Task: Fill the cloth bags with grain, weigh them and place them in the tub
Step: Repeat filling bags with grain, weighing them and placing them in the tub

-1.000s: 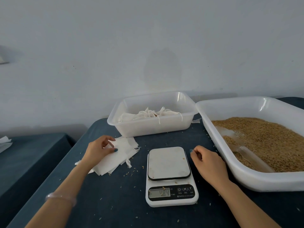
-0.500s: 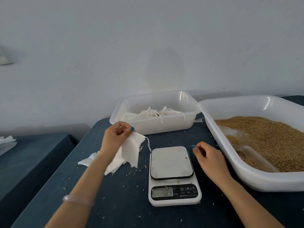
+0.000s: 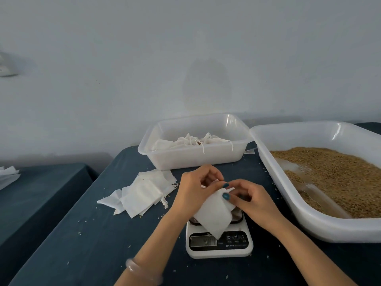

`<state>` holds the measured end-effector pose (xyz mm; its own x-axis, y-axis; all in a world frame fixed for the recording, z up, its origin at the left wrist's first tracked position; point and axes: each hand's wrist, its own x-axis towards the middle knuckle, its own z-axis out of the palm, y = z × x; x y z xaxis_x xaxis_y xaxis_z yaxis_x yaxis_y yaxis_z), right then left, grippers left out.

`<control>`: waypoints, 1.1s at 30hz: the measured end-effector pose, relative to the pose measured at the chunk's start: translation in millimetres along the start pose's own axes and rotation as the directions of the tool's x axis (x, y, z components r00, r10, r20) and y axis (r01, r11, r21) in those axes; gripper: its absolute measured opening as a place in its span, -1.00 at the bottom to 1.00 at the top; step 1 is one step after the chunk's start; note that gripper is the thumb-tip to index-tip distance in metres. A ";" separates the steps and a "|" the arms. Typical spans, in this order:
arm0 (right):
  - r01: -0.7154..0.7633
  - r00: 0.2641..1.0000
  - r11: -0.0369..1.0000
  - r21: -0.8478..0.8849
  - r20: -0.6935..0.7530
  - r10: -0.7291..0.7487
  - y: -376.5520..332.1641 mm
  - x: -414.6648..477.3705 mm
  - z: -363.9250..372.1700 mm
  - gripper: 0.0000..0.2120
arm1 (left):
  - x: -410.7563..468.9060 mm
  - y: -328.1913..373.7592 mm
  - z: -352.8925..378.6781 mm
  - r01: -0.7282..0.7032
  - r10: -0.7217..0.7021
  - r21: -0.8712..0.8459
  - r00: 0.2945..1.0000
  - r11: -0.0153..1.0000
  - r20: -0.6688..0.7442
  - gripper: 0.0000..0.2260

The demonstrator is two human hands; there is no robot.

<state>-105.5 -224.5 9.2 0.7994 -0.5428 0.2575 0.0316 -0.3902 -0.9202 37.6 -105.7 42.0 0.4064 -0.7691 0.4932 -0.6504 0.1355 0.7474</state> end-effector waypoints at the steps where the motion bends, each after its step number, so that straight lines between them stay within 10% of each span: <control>1: 0.002 1.000 1.000 -0.005 -0.025 -0.002 1.7 0.9 -0.6 -0.85 | -1.0 0.1 -0.2 -0.002 0.002 -0.026 1.000 1.000 -0.003 -0.82; 7: -0.004 0.966 0.996 0.084 -0.257 0.026 7.9 4.7 -11.2 -0.87 | -7.4 -9.0 -5.7 0.165 -0.164 -0.038 0.986 0.986 0.011 -0.71; 14: 0.032 0.985 0.992 0.119 -0.173 -0.011 3.5 2.3 -4.9 -0.65 | -7.5 -15.4 -14.4 0.283 -0.286 -0.065 0.958 0.957 -0.027 -0.82; 33: 0.135 0.976 0.989 -0.052 -0.166 -0.142 1.8 -0.3 -0.8 -0.76 | -8.8 -16.3 -7.3 0.094 -0.093 0.011 0.992 0.995 -0.081 -0.83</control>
<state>-106.2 -225.6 7.6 0.6760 -0.5976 0.4311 0.1084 -0.4981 -0.8603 49.3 -96.6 28.7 0.5158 -0.7253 0.4560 -0.6164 0.0555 0.7855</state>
